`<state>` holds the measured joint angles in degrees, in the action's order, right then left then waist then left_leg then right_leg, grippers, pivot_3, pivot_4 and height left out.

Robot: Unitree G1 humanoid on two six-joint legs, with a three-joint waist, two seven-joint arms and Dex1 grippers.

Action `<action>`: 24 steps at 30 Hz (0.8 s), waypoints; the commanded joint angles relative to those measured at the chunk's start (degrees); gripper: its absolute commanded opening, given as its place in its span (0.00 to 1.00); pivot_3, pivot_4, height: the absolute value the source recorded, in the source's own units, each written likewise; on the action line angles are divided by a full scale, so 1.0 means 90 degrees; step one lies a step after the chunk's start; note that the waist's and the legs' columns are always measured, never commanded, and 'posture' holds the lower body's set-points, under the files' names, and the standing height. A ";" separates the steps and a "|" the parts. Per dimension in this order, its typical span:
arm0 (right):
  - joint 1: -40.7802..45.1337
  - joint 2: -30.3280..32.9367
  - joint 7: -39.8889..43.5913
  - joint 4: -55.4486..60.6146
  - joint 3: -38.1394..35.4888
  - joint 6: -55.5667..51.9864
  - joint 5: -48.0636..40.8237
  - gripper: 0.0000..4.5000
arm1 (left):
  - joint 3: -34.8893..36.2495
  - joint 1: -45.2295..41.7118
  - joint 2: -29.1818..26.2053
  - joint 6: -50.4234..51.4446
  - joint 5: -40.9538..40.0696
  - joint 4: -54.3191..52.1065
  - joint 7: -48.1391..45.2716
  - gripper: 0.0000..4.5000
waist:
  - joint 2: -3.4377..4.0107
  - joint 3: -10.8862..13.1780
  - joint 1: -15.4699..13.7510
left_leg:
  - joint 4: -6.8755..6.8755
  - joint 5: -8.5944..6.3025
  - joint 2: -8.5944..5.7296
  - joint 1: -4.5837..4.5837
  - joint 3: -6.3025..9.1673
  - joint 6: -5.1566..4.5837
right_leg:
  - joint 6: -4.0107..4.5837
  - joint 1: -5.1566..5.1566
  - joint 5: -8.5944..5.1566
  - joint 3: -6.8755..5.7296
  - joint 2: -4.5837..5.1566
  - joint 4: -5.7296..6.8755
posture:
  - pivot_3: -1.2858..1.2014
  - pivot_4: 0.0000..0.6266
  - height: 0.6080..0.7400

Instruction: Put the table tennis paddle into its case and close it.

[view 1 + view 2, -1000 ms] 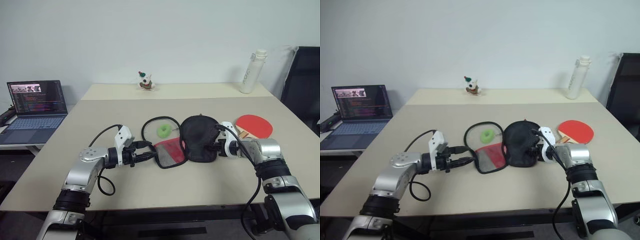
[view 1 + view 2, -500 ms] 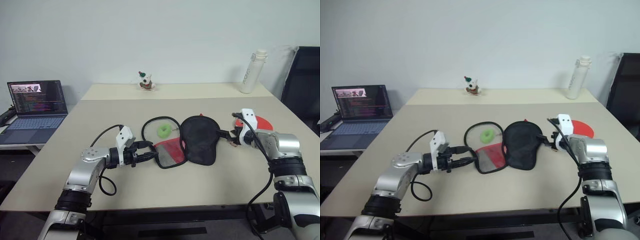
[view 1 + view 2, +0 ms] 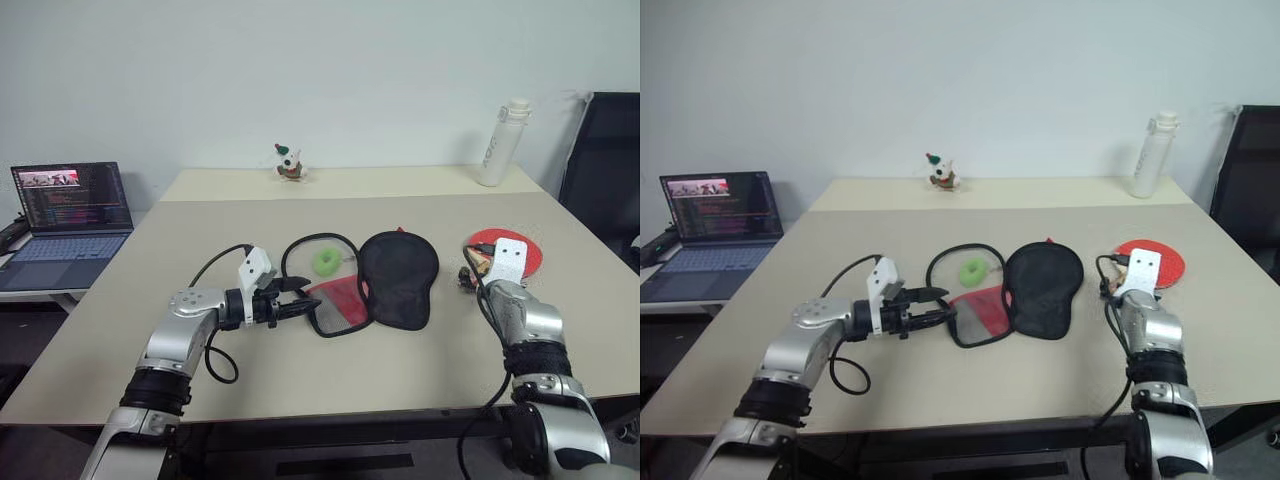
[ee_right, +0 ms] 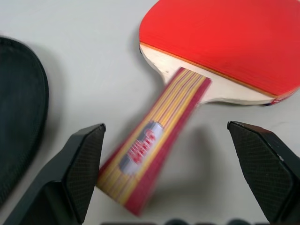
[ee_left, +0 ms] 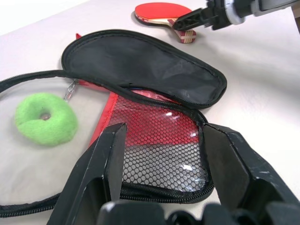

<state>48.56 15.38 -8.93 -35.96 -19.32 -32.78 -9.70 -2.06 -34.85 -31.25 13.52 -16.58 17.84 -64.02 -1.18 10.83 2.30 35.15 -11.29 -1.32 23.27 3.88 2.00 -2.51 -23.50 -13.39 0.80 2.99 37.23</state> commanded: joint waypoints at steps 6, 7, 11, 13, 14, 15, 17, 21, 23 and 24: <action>0.0939 0.0136 -0.0455 -0.2226 -0.0284 0.1227 -0.0067 1.00 | 0.0101 -0.0029 -0.0038 -0.0109 -0.0028 -0.0183 0.0028 0.62 | -0.0001 0.0000 0.0039 | -0.0002 0.0000 0.0000 -0.0002 -0.0004 0.0000 | 0.0000 0.0003 0.0001 0.0004 0.0000 -0.0002 | 0.52 0.24 1.00; 0.0995 0.0157 -0.0473 -0.2402 -0.0309 0.1305 -0.0085 1.00 | 0.0113 -0.0016 -0.0039 -0.0096 -0.0038 -0.0204 0.0041 0.62 | -0.0001 -0.0001 0.0040 | -0.0002 0.0000 -0.0001 -0.0004 -0.0003 0.0000 | 0.0000 0.0007 0.0001 0.0004 0.0001 -0.0002 | 0.52 0.24 1.00; 0.1141 0.0264 -0.0408 -0.2871 -0.0230 0.1619 -0.0042 1.00 | 0.0137 0.0051 -0.0073 -0.0071 -0.0055 -0.0283 0.0084 0.62 | -0.0002 -0.0001 0.0041 | -0.0002 0.0000 -0.0001 -0.0033 -0.0004 -0.0001 | -0.0001 0.0036 0.0000 0.0005 0.0001 -0.0005 | 0.52 0.24 1.00; 0.1165 0.0316 -0.0342 -0.2986 -0.0158 0.1683 0.0004 0.87 | 0.0144 0.0082 -0.0088 -0.0059 -0.0065 -0.0317 0.0102 0.62 | -0.0004 -0.0002 0.0041 | -0.0001 0.0000 -0.0001 -0.0035 -0.0003 -0.0001 | -0.0002 0.0038 0.0001 0.0006 0.0001 -0.0003 | 0.52 0.24 1.00; 0.1154 0.0352 -0.0271 -0.3014 -0.0081 0.1703 0.0060 0.79 | 0.0145 0.0094 -0.0093 -0.0053 -0.0069 -0.0332 0.0109 0.62 | -0.0004 -0.0002 0.0041 | -0.0001 0.0000 -0.0001 -0.0036 -0.0004 -0.0001 | -0.0002 0.0038 0.0001 0.0007 0.0001 -0.0003 | 0.52 0.24 1.00; 0.1134 0.0380 -0.0209 -0.3022 -0.0013 0.1710 0.0099 0.71 | 0.0145 0.0101 -0.0096 -0.0048 -0.0071 -0.0344 0.0114 0.62 | -0.0004 -0.0002 0.0041 | -0.0001 0.0001 -0.0001 -0.0036 -0.0005 -0.0002 | -0.0003 0.0038 0.0002 0.0008 0.0001 -0.0003 | 0.52 0.24 1.00; 0.1059 0.0435 -0.0051 -0.2969 0.0157 0.1687 0.0205 0.56 | 0.0143 0.0106 -0.0099 -0.0041 -0.0072 -0.0353 0.0120 0.62 | -0.0004 -0.0002 0.0045 | -0.0001 0.0000 0.0000 -0.0036 -0.0007 -0.0001 | -0.0003 0.0037 0.0002 0.0009 0.0000 -0.0003 | 0.52 0.24 1.00; 0.0841 0.0545 0.0224 -0.2740 0.0423 0.1567 0.0368 0.29 | 0.0129 0.0082 -0.0084 -0.0048 -0.0062 -0.0326 0.0124 0.62 | -0.0004 -0.0002 0.0055 | -0.0004 0.0000 0.0000 -0.0035 -0.0010 -0.0001 | -0.0002 0.0035 0.0001 0.0011 0.0000 -0.0005 | 0.52 0.24 1.00; 0.0652 0.0716 0.0390 -0.2464 0.0516 0.1437 0.0416 0.28 | 0.0114 0.0047 -0.0071 -0.0056 -0.0056 -0.0291 0.0111 0.62 | -0.0004 -0.0002 0.0051 | -0.0004 0.0000 0.0000 -0.0035 -0.0009 -0.0001 | -0.0003 0.0035 0.0001 0.0010 0.0000 -0.0005 | 0.52 0.24 1.00; 0.0554 0.0817 0.0477 -0.2303 0.0542 0.1344 0.0430 0.28 | 0.0105 0.0033 -0.0064 -0.0058 -0.0054 -0.0279 0.0103 0.62 | -0.0004 -0.0002 0.0042 | -0.0005 0.0000 0.0000 -0.0035 -0.0008 -0.0001 | -0.0003 0.0035 0.0001 0.0009 0.0000 -0.0005 | 0.52 0.24 1.00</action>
<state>54.79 20.72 -5.49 -58.57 -14.80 -19.10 -6.77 -1.98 -33.82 -31.32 13.37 -16.60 17.20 -63.12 -1.21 10.81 2.68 35.11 -11.29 -1.32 22.97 3.82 1.99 -2.54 -23.18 -13.38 0.88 3.00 37.18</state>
